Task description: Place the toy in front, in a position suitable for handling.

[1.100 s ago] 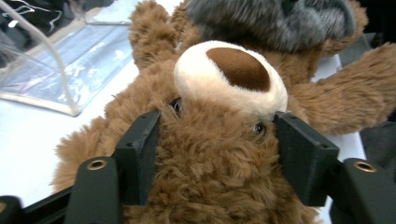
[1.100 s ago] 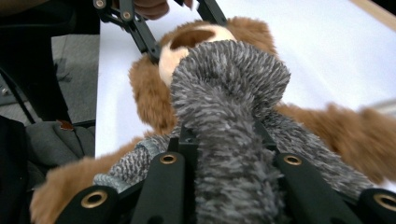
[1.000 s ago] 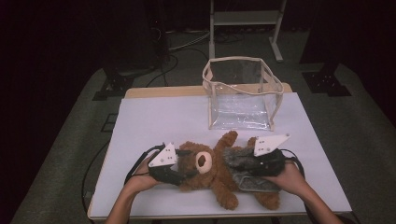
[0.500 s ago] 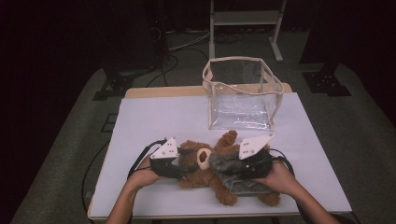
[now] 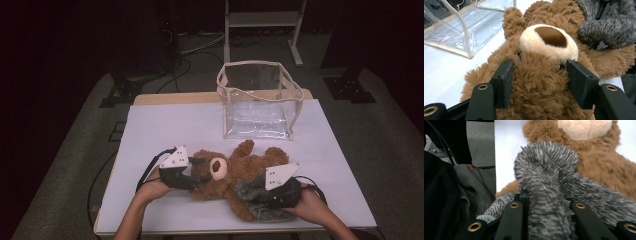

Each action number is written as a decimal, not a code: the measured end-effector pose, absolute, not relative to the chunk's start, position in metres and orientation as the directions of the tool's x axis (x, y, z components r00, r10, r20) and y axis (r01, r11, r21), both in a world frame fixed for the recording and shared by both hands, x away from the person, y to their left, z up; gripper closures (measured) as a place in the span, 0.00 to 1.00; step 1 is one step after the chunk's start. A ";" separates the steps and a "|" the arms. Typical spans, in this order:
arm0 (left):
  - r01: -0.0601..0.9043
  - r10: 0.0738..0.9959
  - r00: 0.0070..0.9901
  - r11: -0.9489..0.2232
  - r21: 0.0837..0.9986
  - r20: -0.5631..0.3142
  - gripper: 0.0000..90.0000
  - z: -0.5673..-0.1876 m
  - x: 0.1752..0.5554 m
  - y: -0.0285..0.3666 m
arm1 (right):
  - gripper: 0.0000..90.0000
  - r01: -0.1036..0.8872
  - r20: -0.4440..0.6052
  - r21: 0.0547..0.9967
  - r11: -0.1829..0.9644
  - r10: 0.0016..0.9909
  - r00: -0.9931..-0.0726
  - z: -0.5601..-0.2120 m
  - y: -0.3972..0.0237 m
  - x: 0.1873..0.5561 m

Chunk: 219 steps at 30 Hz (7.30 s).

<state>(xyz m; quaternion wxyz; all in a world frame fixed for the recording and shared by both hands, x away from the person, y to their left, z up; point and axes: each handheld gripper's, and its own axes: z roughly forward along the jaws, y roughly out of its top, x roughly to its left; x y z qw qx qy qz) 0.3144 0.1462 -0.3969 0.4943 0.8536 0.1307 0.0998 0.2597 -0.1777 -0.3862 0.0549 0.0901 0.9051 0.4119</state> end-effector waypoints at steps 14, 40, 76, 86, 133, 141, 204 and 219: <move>0.096 0.306 0.949 -0.494 0.864 0.070 0.46 -0.397 0.311 0.146 | 0.81 -0.002 -0.104 0.701 0.713 0.100 -0.990 -0.383 -0.125 0.263; 0.077 0.268 0.960 -0.527 0.846 0.080 0.44 -0.399 0.298 0.149 | 0.81 0.185 -0.031 0.856 0.483 0.406 -0.914 -0.385 -0.264 0.235; 0.036 0.222 0.969 -0.565 0.824 0.110 0.42 -0.398 0.291 0.148 | 0.80 0.241 0.037 0.883 0.402 0.454 -0.890 -0.378 -0.265 0.263; 0.029 0.215 0.970 -0.570 0.821 0.115 0.42 -0.397 0.291 0.150 | 0.80 0.221 0.035 0.862 0.457 0.382 -0.924 -0.369 -0.209 0.312; 0.001 0.147 0.984 -0.565 0.825 0.100 0.39 -0.388 0.292 0.131 | 0.79 0.305 0.069 0.828 0.470 0.455 -0.888 -0.371 -0.230 0.314; 0.000 0.152 0.983 -0.569 0.822 0.105 0.39 -0.388 0.291 0.131 | 0.79 0.233 0.019 0.824 0.516 0.385 -0.923 -0.364 -0.195 0.317; 0.084 0.281 0.957 -0.491 0.867 0.066 0.40 -0.391 0.307 0.138 | 0.79 0.481 0.286 0.822 0.304 0.510 -0.811 -0.430 -0.286 0.289; 0.084 0.285 0.956 -0.495 0.865 0.070 0.40 -0.391 0.308 0.137 | 0.79 0.340 0.184 0.874 0.348 0.412 -0.892 -0.381 -0.251 0.286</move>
